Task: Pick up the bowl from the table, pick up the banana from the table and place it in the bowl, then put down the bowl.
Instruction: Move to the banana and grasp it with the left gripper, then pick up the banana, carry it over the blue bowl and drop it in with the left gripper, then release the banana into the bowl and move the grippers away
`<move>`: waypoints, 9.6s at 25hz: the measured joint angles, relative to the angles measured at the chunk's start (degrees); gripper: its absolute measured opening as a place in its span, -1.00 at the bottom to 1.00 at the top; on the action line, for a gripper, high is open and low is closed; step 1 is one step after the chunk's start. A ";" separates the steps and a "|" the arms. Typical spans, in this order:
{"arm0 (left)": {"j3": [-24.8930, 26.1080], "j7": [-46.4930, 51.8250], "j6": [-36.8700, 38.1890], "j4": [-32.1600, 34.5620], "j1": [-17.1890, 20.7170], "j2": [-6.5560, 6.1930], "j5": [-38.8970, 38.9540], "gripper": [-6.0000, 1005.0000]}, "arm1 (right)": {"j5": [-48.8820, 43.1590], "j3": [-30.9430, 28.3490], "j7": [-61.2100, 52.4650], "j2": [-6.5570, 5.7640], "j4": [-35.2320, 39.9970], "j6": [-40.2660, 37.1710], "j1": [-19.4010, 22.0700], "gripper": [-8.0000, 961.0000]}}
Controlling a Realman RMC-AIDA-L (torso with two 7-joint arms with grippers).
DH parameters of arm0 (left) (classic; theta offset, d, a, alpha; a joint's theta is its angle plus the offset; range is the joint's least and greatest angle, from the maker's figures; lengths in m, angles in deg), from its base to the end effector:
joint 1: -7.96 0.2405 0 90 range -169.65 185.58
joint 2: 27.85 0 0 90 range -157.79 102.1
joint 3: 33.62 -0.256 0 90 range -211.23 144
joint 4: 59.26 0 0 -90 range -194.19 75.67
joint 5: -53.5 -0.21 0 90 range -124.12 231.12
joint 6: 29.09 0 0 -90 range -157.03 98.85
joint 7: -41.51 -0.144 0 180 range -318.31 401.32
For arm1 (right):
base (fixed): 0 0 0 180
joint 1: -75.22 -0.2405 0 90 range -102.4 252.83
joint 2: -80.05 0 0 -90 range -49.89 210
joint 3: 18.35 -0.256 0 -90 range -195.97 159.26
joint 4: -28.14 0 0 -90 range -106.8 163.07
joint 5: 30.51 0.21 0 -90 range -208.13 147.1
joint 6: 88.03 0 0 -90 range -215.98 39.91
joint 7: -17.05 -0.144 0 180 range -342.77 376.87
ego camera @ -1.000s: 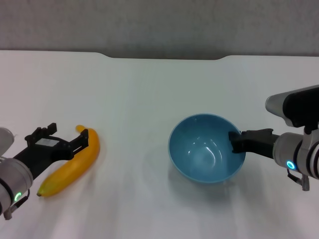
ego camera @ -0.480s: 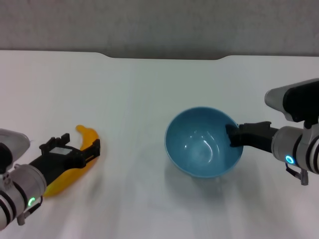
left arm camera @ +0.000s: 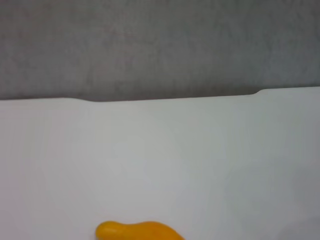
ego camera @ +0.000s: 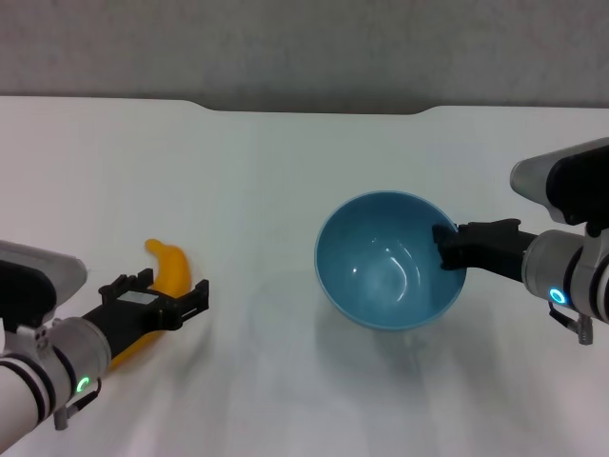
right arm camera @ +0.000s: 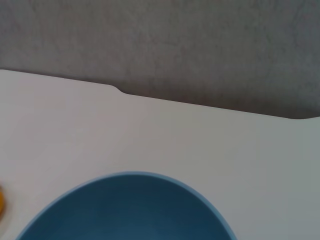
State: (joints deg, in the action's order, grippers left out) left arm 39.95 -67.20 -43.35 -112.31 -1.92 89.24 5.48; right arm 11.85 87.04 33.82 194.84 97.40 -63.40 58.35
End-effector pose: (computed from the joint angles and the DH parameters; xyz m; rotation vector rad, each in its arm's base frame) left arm -0.2966 0.3299 -0.0596 -2.0112 -0.9377 -0.3901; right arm 0.2337 0.3650 -0.0433 -2.1212 0.9595 0.2113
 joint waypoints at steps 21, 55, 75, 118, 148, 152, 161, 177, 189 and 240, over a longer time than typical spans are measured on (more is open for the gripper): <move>0.86 -0.55 2.53 9.08 -6.35 0.07 0.04 0.79 | 0.00 0.54 0.15 0.00 0.88 -0.40 0.46 -0.90; 3.70 -0.54 0.92 -2.18 0.65 -0.36 2.04 0.03 | 0.27 0.37 0.83 0.09 0.62 -0.75 1.28 -0.90; 5.27 -3.62 -44.97 0.94 2.26 0.03 23.64 0.03 | 6.58 7.26 0.92 0.22 -3.30 -2.41 -5.35 -0.90; -10.15 -9.85 -55.49 12.77 -8.47 0.40 44.66 0.03 | 8.41 9.17 0.89 0.34 -1.73 -5.22 -8.59 -0.90; -11.18 -16.92 -54.99 16.72 -9.08 0.68 47.73 0.03 | 11.08 11.11 1.61 0.26 0.58 -4.98 -9.08 -0.90; -11.30 -17.09 -55.16 17.09 -9.10 0.68 47.78 0.03 | 11.07 10.78 1.60 0.24 0.75 -4.90 -8.84 -0.90; -11.57 -17.75 -55.31 17.19 -8.92 0.68 47.77 0.03 | 11.07 10.34 1.60 0.09 1.41 -4.81 -8.27 -0.90; -11.62 -17.86 -54.94 17.20 -8.72 0.66 48.29 0.79 | 11.07 10.33 1.60 0.09 1.40 -4.75 -7.98 -0.90; -6.71 -20.12 -52.30 19.78 -6.50 -0.78 48.43 0.77 | 10.72 2.23 1.60 -0.02 -0.76 4.16 -7.29 -0.90; 15.04 -15.63 -40.41 19.75 -0.66 -0.72 26.93 0.77 | 14.91 -7.24 7.17 0.29 -26.64 14.12 -21.97 -0.90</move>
State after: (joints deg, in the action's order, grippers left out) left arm 55.00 -82.84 -83.76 -92.56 -2.58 88.52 32.41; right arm 26.76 79.81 40.99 195.13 70.76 -49.28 36.37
